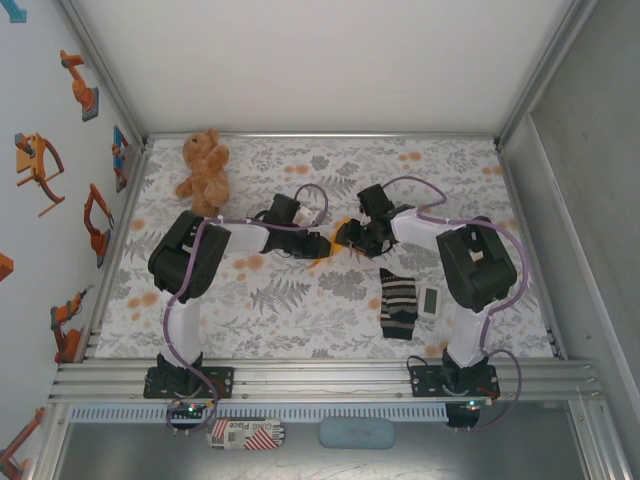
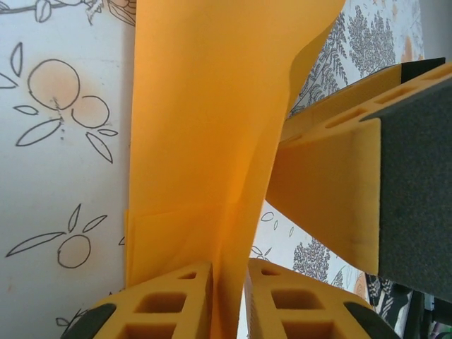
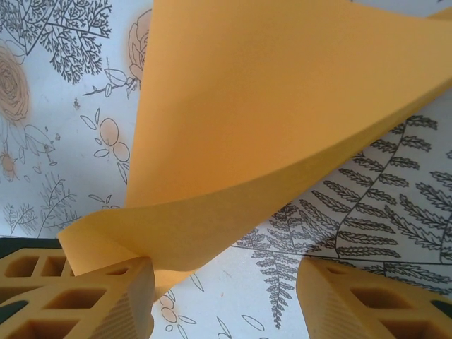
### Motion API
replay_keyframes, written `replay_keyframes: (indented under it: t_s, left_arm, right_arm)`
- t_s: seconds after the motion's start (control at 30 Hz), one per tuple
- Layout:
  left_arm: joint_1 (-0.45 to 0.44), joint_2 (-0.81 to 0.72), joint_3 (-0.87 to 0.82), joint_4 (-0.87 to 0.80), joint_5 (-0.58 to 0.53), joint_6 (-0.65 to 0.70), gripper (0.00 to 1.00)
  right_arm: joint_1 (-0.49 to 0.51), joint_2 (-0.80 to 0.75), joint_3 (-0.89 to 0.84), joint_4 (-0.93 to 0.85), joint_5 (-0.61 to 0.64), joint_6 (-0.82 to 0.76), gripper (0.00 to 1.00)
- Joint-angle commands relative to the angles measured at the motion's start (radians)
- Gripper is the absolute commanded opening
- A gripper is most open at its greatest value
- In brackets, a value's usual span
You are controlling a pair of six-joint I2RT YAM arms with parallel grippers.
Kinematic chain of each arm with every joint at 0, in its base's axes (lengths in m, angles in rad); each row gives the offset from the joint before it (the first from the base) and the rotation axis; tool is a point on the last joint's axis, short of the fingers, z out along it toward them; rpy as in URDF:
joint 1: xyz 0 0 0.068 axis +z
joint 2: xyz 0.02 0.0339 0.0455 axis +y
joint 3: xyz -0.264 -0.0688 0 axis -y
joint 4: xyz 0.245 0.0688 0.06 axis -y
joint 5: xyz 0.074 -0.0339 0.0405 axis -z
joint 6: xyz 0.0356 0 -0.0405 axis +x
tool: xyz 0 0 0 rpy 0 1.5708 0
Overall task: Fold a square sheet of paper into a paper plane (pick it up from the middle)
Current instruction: Fold the wing for the fifth time at the center of the table.
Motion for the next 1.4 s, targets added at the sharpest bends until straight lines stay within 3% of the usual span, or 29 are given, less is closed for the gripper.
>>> replay_keyframes:
  t_s: [0.0,0.77,0.97,1.37]
  left_arm:
    - [0.007,-0.032,-0.025,-0.026,-0.012,0.026,0.21]
    - [0.001,-0.123,-0.057,-0.021,-0.003,0.058,0.38]
    - [0.000,-0.142,-0.076,-0.055,-0.090,0.096,0.38]
    - [-0.036,-0.130,-0.088,-0.050,-0.163,0.206,0.42]
  right_arm:
    - [0.005,0.097,-0.008,-0.032,0.100,0.020,0.57]
    - [0.004,0.124,0.008,-0.067,0.117,0.022,0.57]
    - [0.004,0.126,0.008,-0.068,0.117,0.022,0.57]
    - [0.004,0.128,0.011,-0.072,0.114,0.022,0.57]
